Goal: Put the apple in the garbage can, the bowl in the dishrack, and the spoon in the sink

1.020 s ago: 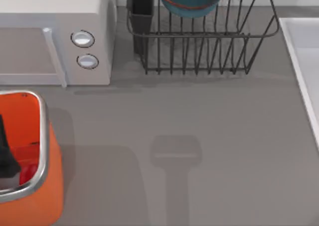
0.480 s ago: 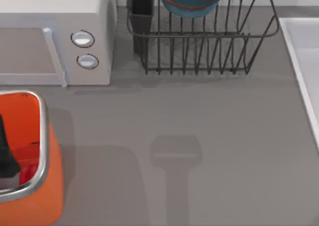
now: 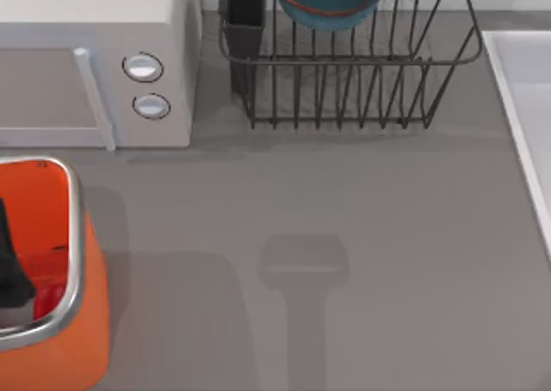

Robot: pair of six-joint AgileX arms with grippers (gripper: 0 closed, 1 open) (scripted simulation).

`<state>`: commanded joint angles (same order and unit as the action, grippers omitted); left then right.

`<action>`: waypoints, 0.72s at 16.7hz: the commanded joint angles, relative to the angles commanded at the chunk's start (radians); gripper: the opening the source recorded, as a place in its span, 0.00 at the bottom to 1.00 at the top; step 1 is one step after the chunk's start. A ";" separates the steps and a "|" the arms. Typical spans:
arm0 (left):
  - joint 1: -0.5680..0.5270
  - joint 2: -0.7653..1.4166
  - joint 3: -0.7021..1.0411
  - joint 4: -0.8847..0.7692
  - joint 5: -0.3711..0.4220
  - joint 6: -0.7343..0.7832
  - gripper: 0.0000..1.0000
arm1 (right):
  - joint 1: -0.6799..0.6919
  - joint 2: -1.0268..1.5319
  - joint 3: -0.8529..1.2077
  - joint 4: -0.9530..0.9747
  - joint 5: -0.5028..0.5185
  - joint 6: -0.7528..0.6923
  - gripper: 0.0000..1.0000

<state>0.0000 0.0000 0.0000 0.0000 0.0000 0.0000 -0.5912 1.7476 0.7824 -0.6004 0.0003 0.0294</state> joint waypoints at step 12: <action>0.000 0.000 0.000 0.000 0.000 0.000 1.00 | -0.003 -0.145 0.173 -0.294 0.000 -0.008 0.00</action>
<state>0.0000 0.0000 0.0000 0.0000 0.0000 0.0000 -0.5946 1.6023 0.9554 -0.8948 0.0001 0.0218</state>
